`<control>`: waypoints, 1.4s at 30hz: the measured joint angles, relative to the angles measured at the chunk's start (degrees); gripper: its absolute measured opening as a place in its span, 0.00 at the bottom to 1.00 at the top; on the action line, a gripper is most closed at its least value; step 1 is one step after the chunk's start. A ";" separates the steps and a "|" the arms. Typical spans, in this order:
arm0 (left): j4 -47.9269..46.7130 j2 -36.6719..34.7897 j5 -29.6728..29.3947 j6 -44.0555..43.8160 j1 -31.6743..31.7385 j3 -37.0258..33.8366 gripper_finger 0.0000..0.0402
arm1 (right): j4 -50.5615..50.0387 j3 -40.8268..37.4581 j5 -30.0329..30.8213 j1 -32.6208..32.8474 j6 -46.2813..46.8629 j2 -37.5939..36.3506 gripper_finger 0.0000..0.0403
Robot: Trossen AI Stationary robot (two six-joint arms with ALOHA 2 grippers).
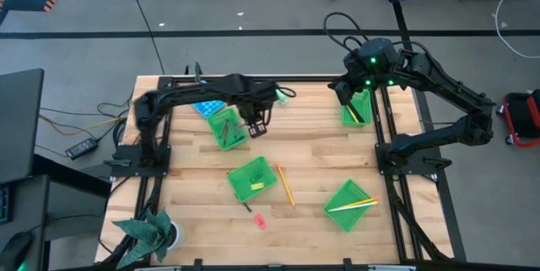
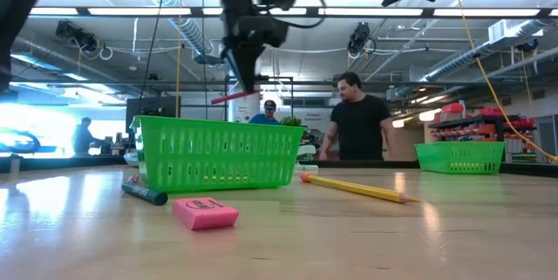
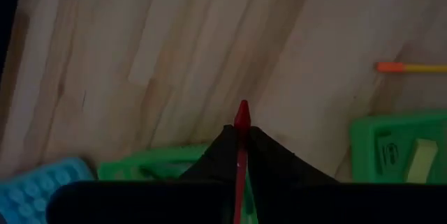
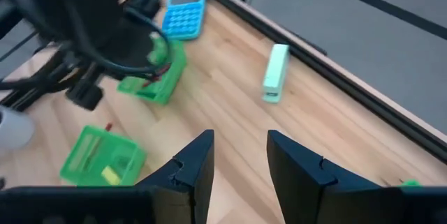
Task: Sort crayons/erasers/pens/pencils in bins
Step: Put the top red crayon into the top left green bin
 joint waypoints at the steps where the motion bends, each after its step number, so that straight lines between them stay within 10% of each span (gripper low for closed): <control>1: 1.93 -1.80 -0.03 -0.90 0.03 -2.90 0.07 | 0.02 0.00 0.76 0.00 0.74 0.00 0.34; 15: 15.80 -16.04 -0.02 -20.78 3.32 -33.02 0.09 | 0.26 -0.02 2.35 0.13 3.52 5.34 0.34; 42: 14.04 -16.31 -11.68 -50.24 4.28 -34.08 0.09 | 2.42 -0.02 2.06 2.73 -6.15 1.52 0.34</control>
